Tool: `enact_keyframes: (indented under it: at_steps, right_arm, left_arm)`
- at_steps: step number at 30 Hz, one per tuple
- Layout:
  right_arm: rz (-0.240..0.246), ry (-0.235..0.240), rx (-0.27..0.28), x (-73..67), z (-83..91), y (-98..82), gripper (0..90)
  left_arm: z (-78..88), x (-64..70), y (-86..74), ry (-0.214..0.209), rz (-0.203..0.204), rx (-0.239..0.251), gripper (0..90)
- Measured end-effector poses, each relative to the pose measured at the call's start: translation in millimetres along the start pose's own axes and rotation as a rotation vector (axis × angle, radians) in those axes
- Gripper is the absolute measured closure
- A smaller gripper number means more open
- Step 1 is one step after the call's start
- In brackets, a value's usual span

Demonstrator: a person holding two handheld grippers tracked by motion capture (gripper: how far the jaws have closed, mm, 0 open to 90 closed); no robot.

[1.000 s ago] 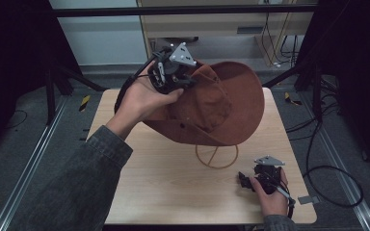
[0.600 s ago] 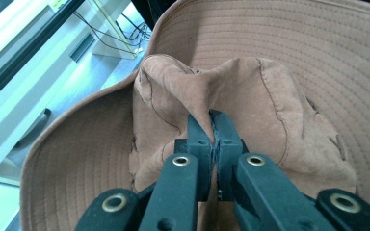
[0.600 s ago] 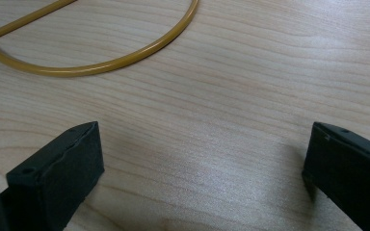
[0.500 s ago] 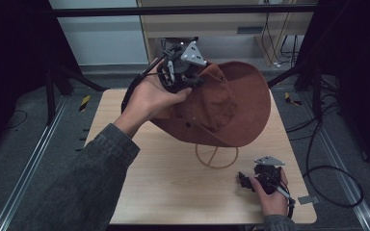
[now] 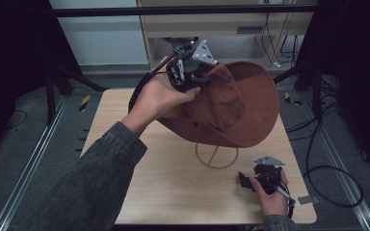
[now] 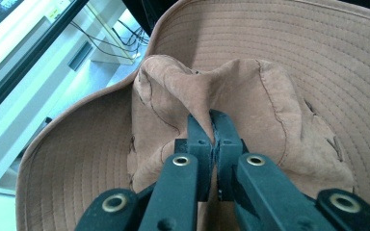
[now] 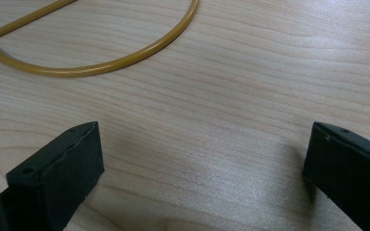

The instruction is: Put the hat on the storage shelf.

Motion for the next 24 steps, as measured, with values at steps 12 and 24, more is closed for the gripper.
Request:
enact_keyframes:
  at_steps: [12,24]
  right_arm:
    - [0.019,-0.004,0.005,1.5,-0.2,0.3,0.4]
    - [0.019,-0.004,0.005,1.5,-0.2,0.3,0.4]
  left_arm:
    - [-6.8,2.9,6.2,-0.007,-0.007,0.004,88.3]
    - [-12.0,6.9,13.3,-0.018,-0.023,0.001,88.3]
Point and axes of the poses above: each handheld gripper's, and its own axes: z roughly backward along the jaws, y roughly out of its top, x roughly to its right, the point moved 1 cm from there along -z, roughly forward along the jaws, and after that the axes turned 3 degrees about -x, right-handed, at the moved point
